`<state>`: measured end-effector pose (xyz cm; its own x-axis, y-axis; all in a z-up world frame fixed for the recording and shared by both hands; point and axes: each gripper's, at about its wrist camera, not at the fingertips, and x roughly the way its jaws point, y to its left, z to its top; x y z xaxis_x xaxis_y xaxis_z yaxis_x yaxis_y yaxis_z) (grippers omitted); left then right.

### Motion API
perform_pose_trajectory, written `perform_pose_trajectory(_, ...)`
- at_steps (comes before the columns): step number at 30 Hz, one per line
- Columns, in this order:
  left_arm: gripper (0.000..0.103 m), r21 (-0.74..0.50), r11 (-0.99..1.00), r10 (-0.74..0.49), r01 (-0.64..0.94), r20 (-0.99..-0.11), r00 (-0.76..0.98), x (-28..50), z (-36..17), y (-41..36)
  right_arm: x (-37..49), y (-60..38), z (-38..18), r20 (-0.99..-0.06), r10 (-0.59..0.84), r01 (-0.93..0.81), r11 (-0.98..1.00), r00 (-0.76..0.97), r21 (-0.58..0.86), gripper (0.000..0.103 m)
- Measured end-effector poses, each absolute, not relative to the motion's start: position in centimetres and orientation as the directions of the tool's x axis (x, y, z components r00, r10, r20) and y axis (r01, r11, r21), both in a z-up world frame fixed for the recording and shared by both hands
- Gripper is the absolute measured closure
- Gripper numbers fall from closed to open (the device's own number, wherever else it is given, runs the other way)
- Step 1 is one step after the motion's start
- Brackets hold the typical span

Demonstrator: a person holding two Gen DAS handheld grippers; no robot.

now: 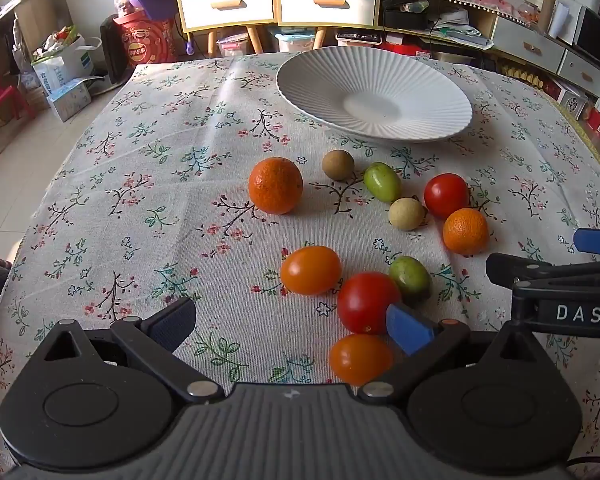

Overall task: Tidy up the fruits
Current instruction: 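Move the left tool to the large orange while the right tool approaches the small orange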

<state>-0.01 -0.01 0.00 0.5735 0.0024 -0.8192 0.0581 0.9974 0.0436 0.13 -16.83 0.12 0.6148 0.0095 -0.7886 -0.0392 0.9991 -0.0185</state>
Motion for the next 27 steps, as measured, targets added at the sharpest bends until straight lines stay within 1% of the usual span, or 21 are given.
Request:
perform_pose_trajectory(9, 0.007, 0.045, 0.998, 0.009, 0.049, -0.818, 0.576, 0.2, 0.0, 0.1, 0.0, -17.2, 0.0, -0.787, 0.01, -0.035, 0.999, 0.617, -0.015, 0.001)
perform_pose_trajectory(12, 0.007, 0.046, 0.998, 0.009, 0.047, -0.805, 0.594, 0.4, 0.0, 0.2, 0.1, -17.3, -0.2, -0.788, 0.013, -0.038, 0.999, 0.615, -0.012, 0.001)
perform_pose_trajectory(19, 0.007, -0.028, 0.998, -0.053, 0.05, -0.772, 0.633, 0.8, -0.2, 2.1, 0.6, -17.6, -0.7, -0.792, 0.039, -0.041, 0.999, 0.609, 0.018, 0.001)
perform_pose_trajectory(25, 0.007, -0.073, 0.995, -0.101, 0.07, -0.734, 0.672, 1.5, -0.4, 2.8, 0.9, -17.7, -1.0, -0.779, 0.13, -0.08, 0.992, 0.614, 0.102, 0.002)
perform_pose_trajectory(27, 0.007, -0.081, 0.994, -0.11, 0.074, -0.718, 0.688, 1.9, -0.5, 3.0, 0.9, -17.7, -1.1, -0.769, 0.162, -0.099, 0.987, 0.618, 0.128, 0.006)
